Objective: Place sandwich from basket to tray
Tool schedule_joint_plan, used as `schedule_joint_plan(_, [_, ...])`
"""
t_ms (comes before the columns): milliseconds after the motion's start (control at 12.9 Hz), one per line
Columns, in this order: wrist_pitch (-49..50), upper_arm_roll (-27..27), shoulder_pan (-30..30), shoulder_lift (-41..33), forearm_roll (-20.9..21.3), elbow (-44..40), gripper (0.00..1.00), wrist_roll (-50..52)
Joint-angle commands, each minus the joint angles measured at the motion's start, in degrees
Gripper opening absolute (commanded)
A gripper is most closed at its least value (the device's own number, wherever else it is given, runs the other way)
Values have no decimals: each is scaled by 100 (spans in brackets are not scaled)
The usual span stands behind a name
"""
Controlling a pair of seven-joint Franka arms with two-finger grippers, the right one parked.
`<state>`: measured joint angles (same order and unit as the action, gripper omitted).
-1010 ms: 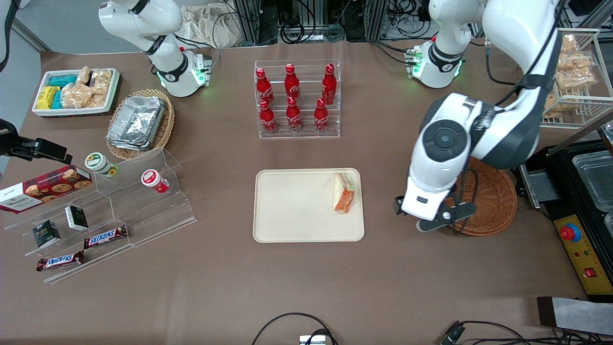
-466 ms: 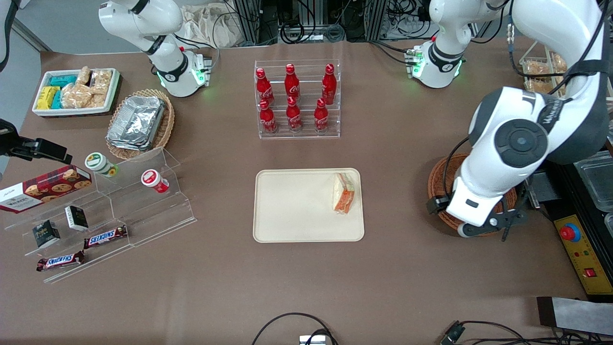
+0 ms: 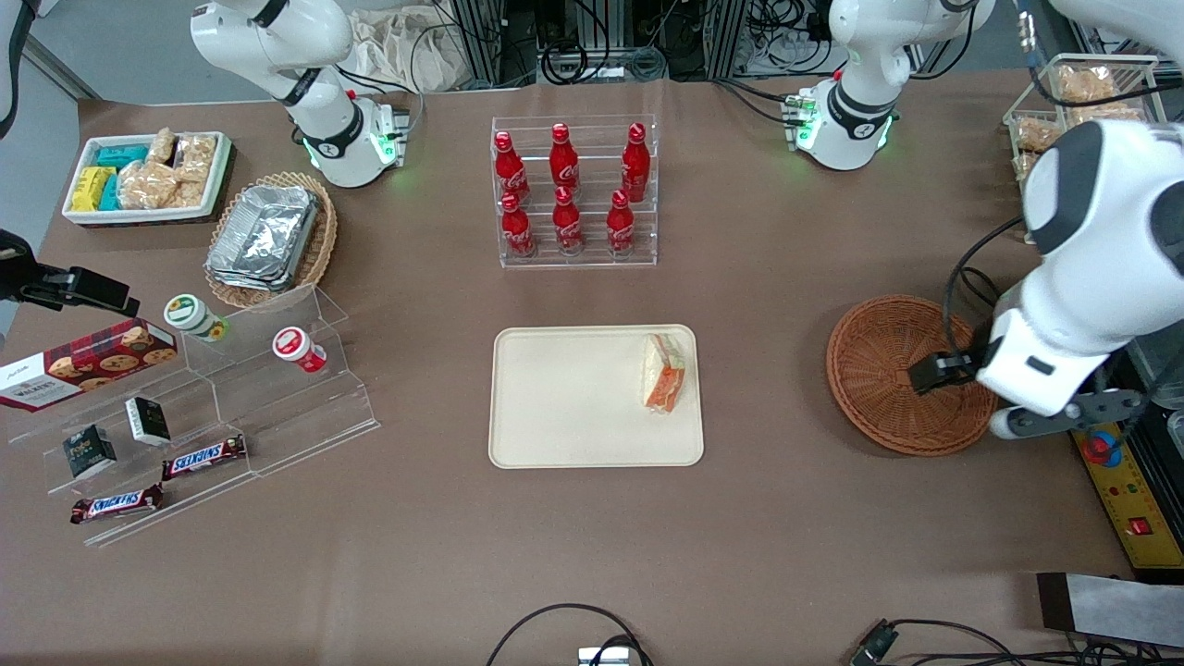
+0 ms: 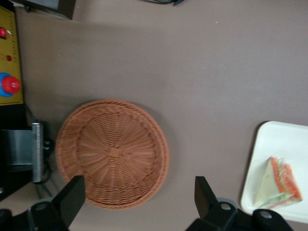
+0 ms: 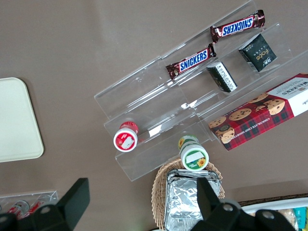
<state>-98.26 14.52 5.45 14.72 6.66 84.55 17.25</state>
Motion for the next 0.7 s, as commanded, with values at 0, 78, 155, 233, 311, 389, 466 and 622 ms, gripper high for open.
schedule_joint_plan(0, [8,-571,-157,-626,-253,579,100,-730])
schedule_joint_plan(78, [95,-756,-211,-767,-305,632,100,-941])
schedule_joint_plan(155, [235,-932,-220,-847,-462,615,100,-1161])
schedule_joint_plan(233, [367,-1107,-229,-978,-508,606,100,-1476])
schedule_joint_plan(311, [551,-1196,-229,-1075,-491,598,100,-1706])
schedule_joint_plan(389, [744,-1241,-229,-1172,-464,597,100,-1804])
schedule_joint_plan(466, [868,-1258,-229,-1277,-438,589,100,-1822])
schedule_joint_plan(622, [1062,-1259,-290,-1462,-411,597,100,-1813])
